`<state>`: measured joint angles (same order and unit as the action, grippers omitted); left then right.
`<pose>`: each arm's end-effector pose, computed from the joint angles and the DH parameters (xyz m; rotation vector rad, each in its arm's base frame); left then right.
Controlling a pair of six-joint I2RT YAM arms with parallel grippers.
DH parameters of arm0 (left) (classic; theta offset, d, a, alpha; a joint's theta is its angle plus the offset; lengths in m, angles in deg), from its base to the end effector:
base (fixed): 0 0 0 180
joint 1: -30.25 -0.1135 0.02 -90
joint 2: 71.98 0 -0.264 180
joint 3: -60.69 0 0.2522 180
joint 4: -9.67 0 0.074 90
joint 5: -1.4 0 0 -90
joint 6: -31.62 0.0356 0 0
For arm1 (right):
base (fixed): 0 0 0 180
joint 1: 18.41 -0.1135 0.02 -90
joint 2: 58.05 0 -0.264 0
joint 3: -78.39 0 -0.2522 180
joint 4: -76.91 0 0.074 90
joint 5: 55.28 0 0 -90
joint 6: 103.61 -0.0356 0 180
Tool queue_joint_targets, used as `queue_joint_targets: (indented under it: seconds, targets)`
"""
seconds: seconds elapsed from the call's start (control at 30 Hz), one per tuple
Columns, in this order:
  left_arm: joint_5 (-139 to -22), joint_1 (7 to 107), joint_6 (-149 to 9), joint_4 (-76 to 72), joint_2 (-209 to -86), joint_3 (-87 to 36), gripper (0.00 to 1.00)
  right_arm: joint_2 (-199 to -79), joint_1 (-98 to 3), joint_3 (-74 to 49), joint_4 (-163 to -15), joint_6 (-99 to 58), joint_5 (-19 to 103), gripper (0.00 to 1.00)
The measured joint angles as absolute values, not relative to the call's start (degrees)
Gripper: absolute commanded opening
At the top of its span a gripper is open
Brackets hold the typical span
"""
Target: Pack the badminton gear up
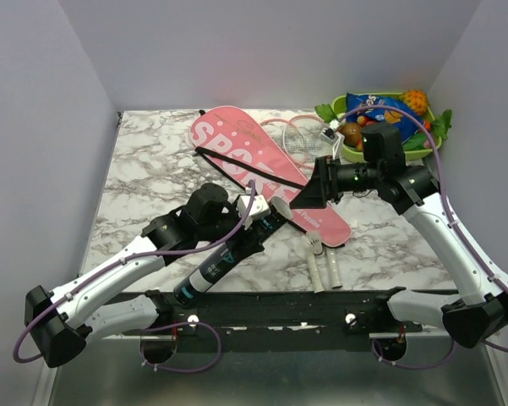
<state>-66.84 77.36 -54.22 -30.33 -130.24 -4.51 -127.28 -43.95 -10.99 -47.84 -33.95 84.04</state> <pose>0.1409 -0.1710 0.3101 1.1637 1.8926 -0.8339 0.2066 0.1287 0.3982 -0.6329 2.1565 1.3767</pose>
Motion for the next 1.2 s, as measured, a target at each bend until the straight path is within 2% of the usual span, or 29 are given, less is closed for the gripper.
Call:
queue_joint_targets:
  seconds: [0.27, 0.47, 0.6, 0.97, 1.2]
  targets:
    - [-69.3, 81.0, -53.2, -27.7, -125.0, 0.8, 0.00, -127.4, -47.0, -12.6, -50.0, -36.0, 84.6, 0.68]
    - [-74.7, 83.0, -53.2, -25.7, -124.1, 2.6, 0.00, -127.4, -48.9, -13.9, -50.8, -37.2, 84.8, 0.66]
    - [-77.8, 83.6, -52.9, -24.7, -123.6, 4.3, 0.00, -127.5, -50.7, -15.9, -51.2, -37.9, 84.8, 0.59]
    - [-81.4, 84.3, -52.3, -23.9, -123.6, 4.8, 0.00, -129.1, -52.6, -16.5, -51.7, -38.5, 83.8, 0.56]
    - [-81.8, 85.5, -51.9, -23.9, -123.6, 4.8, 0.00, -131.9, -52.6, -12.3, -50.2, -36.4, 81.1, 0.55]
